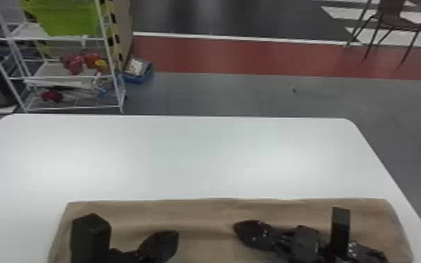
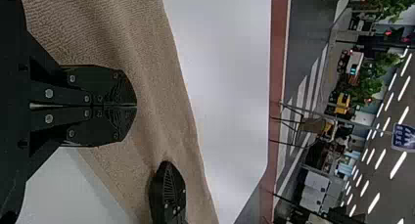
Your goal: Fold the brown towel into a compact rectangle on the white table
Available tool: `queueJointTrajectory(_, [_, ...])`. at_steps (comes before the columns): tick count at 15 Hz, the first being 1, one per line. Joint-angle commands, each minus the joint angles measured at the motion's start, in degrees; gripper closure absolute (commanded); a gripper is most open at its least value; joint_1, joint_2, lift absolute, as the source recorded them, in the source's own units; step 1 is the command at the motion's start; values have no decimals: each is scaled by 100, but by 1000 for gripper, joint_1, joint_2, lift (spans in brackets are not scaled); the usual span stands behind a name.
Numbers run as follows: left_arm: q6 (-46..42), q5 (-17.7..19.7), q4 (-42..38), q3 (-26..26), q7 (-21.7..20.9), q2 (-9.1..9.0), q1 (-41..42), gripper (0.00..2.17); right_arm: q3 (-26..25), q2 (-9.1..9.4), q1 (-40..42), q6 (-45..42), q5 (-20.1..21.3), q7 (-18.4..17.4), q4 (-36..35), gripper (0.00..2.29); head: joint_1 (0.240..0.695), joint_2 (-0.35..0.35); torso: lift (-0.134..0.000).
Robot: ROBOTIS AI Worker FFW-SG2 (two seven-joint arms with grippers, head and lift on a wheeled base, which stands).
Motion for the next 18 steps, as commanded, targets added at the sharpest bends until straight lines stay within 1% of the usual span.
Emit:
queueJointTrajectory(1, [0,3,-13,1,0,0,19,1504,-151,5,0,83,-6,11,-9,1629,695,-113,-122])
queueJointTrajectory(5, [0,3,-4,18,0,9,19,1504,-441,-30,35,31,-50,90,0,1629,695,-148,-122])
queueJointTrajectory(7, [0,-6,-31,27,-9,9,37,1504,-572,-100,97,-40,-138,107,27,1629,695,-163,-122])
queueJointTrajectory(9, [0,3,-66,36,-9,9,54,1504,-819,-118,123,-75,-244,213,27,1629,695,-188,-122])
queueJointTrajectory(10, [0,3,-75,36,-18,9,63,1504,-933,-162,132,-75,-305,248,44,1629,695,-199,-122])
queueJointTrajectory(12, [0,3,-75,53,-18,18,63,1504,-1117,-285,141,-110,-420,318,150,1629,695,-225,-122])
queueJointTrajectory(13, [0,20,-75,89,-18,27,63,1504,-1232,-364,141,-145,-472,327,211,1629,695,-253,-122])
queueJointTrajectory(15, [0,38,-92,133,-36,27,72,1504,-1451,-540,141,-286,-604,327,422,1629,695,-281,-122])
queueJointTrajectory(16, [0,55,-92,176,-36,27,81,1504,-1583,-663,141,-338,-718,318,554,1629,695,-294,-122])
queueJointTrajectory(18, [0,64,-83,212,-44,27,81,1504,-1873,-821,141,-391,-982,362,686,1629,695,-330,-122])
